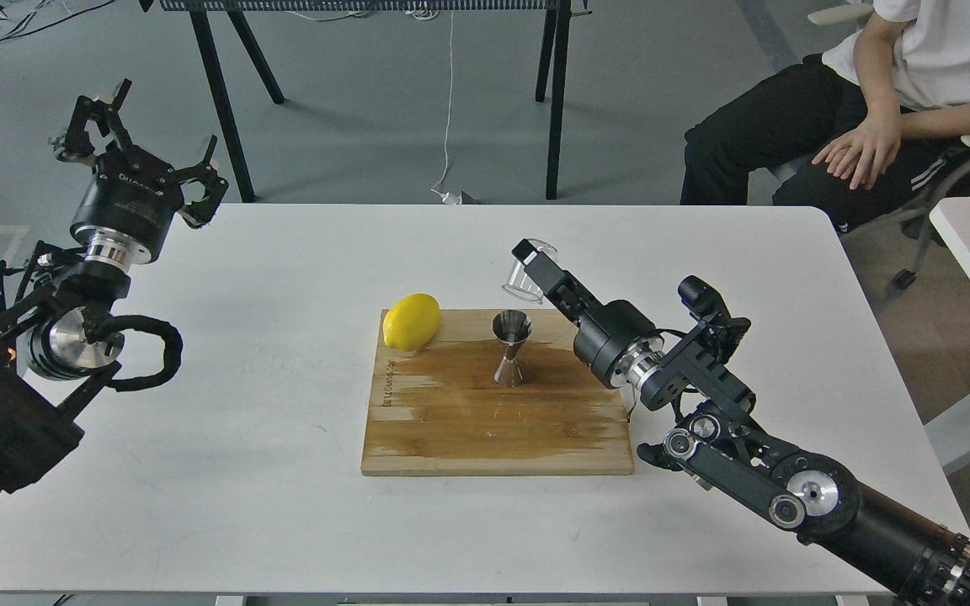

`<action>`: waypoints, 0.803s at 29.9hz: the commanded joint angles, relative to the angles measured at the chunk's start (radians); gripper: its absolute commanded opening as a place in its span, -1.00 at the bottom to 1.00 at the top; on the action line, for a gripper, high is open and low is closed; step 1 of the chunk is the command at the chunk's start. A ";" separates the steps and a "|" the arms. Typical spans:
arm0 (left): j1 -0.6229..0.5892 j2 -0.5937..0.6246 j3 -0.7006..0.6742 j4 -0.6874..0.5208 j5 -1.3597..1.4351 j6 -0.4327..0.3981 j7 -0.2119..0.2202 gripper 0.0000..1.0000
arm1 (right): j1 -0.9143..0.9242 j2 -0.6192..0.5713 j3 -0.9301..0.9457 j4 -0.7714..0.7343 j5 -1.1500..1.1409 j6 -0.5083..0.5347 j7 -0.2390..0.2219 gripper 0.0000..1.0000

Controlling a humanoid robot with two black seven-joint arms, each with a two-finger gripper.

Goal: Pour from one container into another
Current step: 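Turn the glass cup upright and carry it back beside the board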

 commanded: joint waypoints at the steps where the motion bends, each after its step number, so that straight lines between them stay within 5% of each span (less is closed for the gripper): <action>1: 0.000 -0.001 -0.002 0.000 0.000 0.000 0.000 1.00 | 0.000 -0.007 -0.011 0.000 -0.007 -0.001 0.033 -0.37; 11: 0.000 0.000 -0.002 0.000 -0.001 0.000 0.000 1.00 | -0.012 0.016 -0.005 0.002 0.031 -0.024 0.023 -0.36; 17: 0.000 -0.006 -0.004 0.000 -0.001 0.001 0.000 1.00 | -0.049 0.009 0.052 0.081 0.453 -0.026 0.013 -0.37; 24: 0.000 -0.008 -0.002 0.000 -0.001 0.001 0.000 1.00 | -0.182 0.001 0.211 0.117 0.571 -0.018 0.006 -0.37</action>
